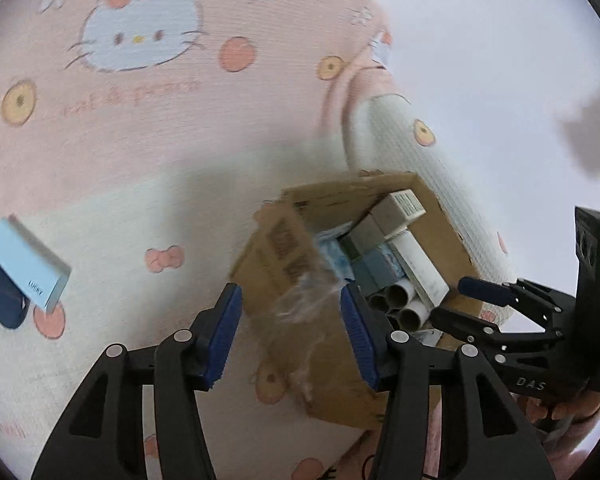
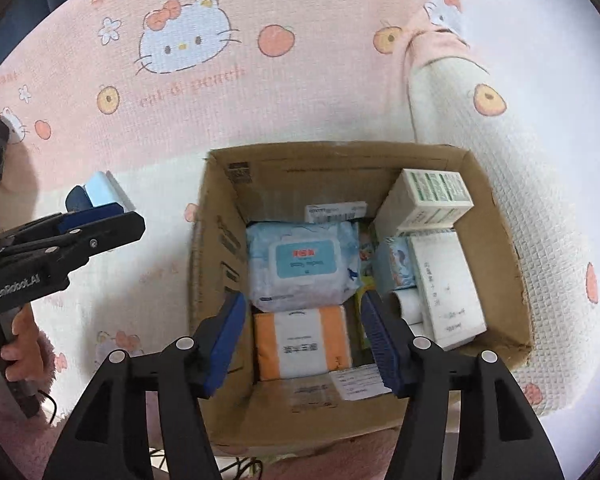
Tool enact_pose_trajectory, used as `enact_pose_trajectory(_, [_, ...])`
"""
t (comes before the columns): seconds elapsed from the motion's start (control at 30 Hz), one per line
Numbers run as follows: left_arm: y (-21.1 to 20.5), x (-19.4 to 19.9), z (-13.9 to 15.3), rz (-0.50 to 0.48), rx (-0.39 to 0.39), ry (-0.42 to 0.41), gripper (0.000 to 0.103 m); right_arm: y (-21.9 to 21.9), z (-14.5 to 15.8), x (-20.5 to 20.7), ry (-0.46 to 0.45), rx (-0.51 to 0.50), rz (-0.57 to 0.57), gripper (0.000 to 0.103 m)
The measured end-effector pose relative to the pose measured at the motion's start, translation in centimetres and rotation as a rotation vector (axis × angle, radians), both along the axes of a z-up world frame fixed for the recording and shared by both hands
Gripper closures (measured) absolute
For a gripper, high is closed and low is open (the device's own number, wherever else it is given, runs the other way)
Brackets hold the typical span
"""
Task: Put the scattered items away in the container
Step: 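Open both grippers and withdraw them from the box, then move both grippers to the light blue LUCKY case beside the denim pouch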
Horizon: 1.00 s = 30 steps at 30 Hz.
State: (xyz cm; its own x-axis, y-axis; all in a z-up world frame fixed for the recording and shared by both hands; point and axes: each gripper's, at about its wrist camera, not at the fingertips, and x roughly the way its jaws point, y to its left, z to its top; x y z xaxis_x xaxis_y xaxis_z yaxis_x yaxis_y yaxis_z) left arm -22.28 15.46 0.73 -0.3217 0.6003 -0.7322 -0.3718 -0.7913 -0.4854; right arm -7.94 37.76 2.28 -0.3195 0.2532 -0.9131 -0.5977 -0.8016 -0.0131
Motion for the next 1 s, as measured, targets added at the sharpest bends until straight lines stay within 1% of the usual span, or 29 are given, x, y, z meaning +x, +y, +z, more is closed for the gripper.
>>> enact_pose_trajectory(0.23, [-4.9,-1.5,-0.6,0.091,0.003,0.017,0.047,-2.5,0.6,-3.8,-0.001,0.036,0.038,0.044])
enact_pose_trajectory(0.4, [-7.8,-1.8,-1.1,0.147,-0.003,0.037,0.047,-4.6,1.2,-6.7,0.078,0.018,0.099,0.043])
enact_pose_trajectory(0.5, [-10.6,-1.8,-1.7,0.19,0.02,0.04,0.047,-5.8,0.8,-8.8,0.111,0.007,0.131,0.042])
enact_pose_trajectory(0.57, [-12.4,-1.7,-2.4,0.229,0.03,0.036,0.047,-6.7,-0.2,-10.5,0.114,-0.009,0.152,0.042])
enact_pose_trajectory(0.67, [-15.6,-1.4,-4.3,0.32,0.01,0.014,0.047,-7.8,-2.3,-12.5,0.111,-0.029,0.164,0.042])
enact_pose_trajectory(0.77, [-18.5,-1.5,-6.7,0.398,-0.02,-0.049,0.047,-9.1,-5.0,-14.2,0.106,-0.078,0.185,0.042])
enact_pose_trajectory(0.83, [-20.6,-1.5,-8.3,0.451,-0.034,-0.086,0.047,-9.9,-7.2,-15.3,0.105,-0.134,0.205,0.042])
enact_pose_trajectory(0.93, [-22.5,-1.2,-10.0,0.505,-0.047,-0.114,0.047,-10.5,-9.7,-16.8,0.101,-0.165,0.208,0.042])
enact_pose_trajectory(1.0, [-23.5,-1.1,-11.0,0.529,-0.05,-0.115,0.047,-10.8,-10.9,-17.5,0.106,-0.174,0.213,0.042])
